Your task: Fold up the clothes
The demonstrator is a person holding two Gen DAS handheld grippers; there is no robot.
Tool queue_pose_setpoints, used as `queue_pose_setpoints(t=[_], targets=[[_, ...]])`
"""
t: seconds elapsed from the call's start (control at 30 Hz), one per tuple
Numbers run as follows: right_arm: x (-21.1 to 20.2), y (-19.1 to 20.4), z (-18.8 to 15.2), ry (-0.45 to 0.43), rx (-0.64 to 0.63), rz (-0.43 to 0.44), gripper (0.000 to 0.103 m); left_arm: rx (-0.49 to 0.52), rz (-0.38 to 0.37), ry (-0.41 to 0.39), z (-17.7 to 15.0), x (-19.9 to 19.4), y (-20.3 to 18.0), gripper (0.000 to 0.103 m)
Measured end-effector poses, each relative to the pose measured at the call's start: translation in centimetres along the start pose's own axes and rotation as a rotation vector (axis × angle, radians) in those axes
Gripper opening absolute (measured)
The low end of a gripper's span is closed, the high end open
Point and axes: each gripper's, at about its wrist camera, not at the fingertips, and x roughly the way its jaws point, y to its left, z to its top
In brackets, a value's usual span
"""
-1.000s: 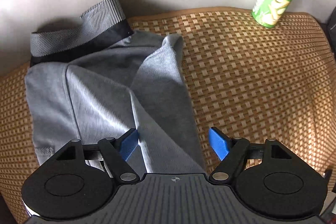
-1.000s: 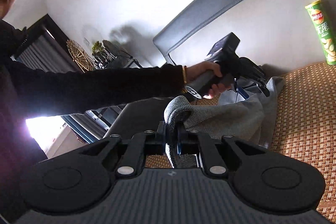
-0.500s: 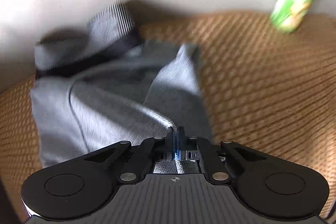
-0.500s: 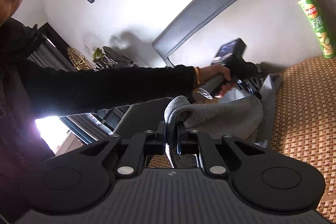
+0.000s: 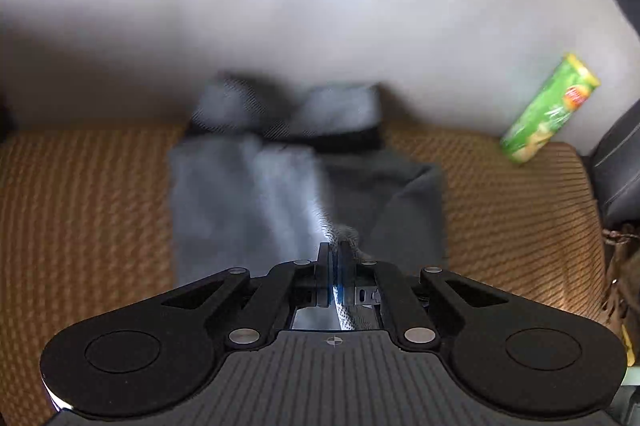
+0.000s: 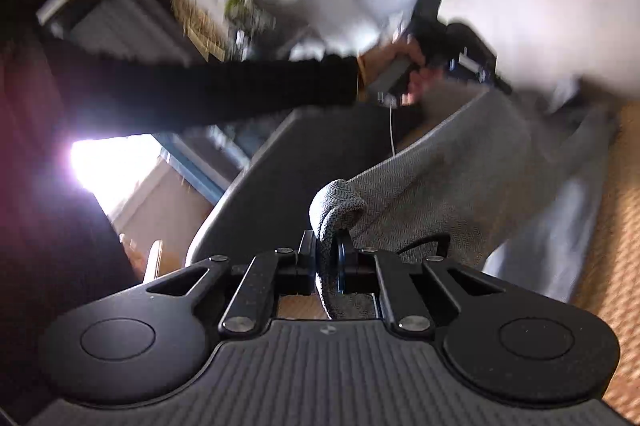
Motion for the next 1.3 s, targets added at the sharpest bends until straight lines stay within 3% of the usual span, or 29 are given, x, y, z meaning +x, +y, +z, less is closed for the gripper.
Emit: queue_pose_setpoints(t=[0.23,0.47,0.5,0.63,0.77,0.83,0.9,0.93,1.03,1.1,1.2,1.3], targets=[[7.7,1.1,-4.6,0.188,0.039,-0.002,0.011,-0.032,0.003,0.051,-4.4,3.1,5.1,0.001],[12.6,3.1,-7.9,0.362,-0.098,-0.059,0.012,0.049,0.013,0.06,-6.8,4.6,6.0,0.014],[13.3,3.3,-8.5,0.386,-0.122,-0.065,0.012,0.06,0.014,0.057,-7.0,4.6,6.0,0.022],[16.0,4.0,-11.7,0.49,-0.178,-0.069,0.015,0.095,0.006,0.039,-8.2,3.4,6.1,0.025],[17.6,5.2,-15.0,0.594,-0.134,-0.039,0.015,0.111,-0.03,-0.01,-10.9,-0.5,6.9,0.027],[16.9,5.9,-15.2,0.554,-0.081,-0.089,0.015,0.11,-0.059,-0.039,-13.2,-3.1,7.2,0.031],[15.7,6.0,-15.0,0.481,-0.028,-0.177,0.015,0.132,-0.077,-0.037,-16.2,-5.0,7.2,0.046],[14.9,5.9,-14.7,0.436,-0.002,-0.23,0.017,0.149,-0.08,-0.024,-18.3,-5.7,7.0,0.048],[12.7,5.4,-14.0,0.298,0.077,-0.387,0.034,0.16,-0.11,0.064,-24.9,-6.1,5.9,0.054],[11.4,5.1,-13.7,0.215,0.12,-0.483,0.036,0.153,-0.137,0.129,-29.3,-6.0,5.2,0.058],[11.8,3.7,-14.2,0.213,0.113,-0.515,0.036,0.108,-0.12,0.177,-34.7,-5.5,4.5,0.065],[12.3,2.9,-15.5,0.231,0.127,-0.503,0.036,0.057,-0.103,0.219,-38.4,-4.9,3.9,0.065]])
